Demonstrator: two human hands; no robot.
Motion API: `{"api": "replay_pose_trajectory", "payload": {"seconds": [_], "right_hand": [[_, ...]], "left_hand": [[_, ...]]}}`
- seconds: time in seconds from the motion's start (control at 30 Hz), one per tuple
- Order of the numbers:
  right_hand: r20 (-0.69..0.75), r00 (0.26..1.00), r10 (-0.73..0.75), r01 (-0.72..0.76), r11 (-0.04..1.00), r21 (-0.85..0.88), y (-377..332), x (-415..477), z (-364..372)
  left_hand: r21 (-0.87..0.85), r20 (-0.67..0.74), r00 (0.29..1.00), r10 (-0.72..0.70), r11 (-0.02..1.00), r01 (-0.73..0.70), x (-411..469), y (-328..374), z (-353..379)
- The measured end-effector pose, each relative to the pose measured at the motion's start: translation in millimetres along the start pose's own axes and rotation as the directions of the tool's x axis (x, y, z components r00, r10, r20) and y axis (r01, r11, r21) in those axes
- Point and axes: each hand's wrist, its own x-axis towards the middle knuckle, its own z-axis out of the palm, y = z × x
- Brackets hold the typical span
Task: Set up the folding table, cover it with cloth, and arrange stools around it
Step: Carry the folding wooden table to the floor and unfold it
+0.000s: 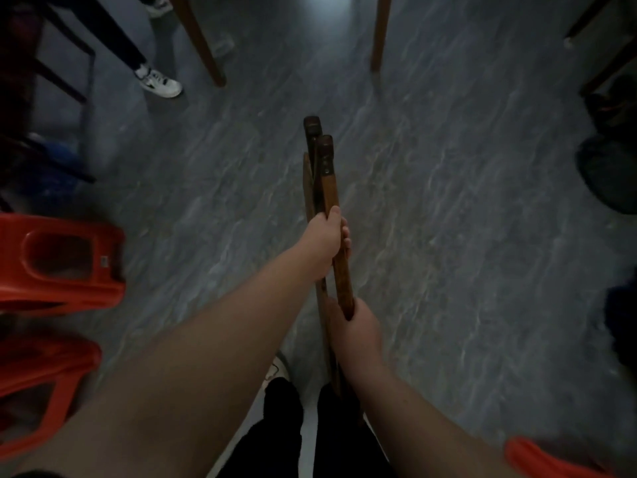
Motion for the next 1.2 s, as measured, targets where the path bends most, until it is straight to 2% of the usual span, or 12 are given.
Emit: {"api": "replay_pose_trajectory", "payload": {"seconds": [0.47,0.63,0.87,1.2], "right_hand": [[0.002,0.998,0.06,-0.06,0.998,-0.021,60.0,87.2,123.2],[0.001,0.997,0.072,-0.072,0.996,-0.061,80.4,111.1,143.2],[0.007,0.995,0.1,-0.099,0.995,-0.013,95.0,123.6,162.4],[0.009,0.995,0.095,-0.095,0.995,-0.017,92.6,138.6,170.2]], "left_hand": [[0.002,-0.002,0.999,-0.043,0.999,0.043,129.1,-47.1,-91.2],[0.001,-0.014,0.999,-0.053,0.999,0.053,160.5,-62.7,-102.9],[0.016,-0.028,0.999,-0.042,0.999,0.043,187.7,-80.0,-114.0],[0.031,-0.032,0.999,-0.025,0.999,0.026,203.7,-74.7,-117.7]]}}
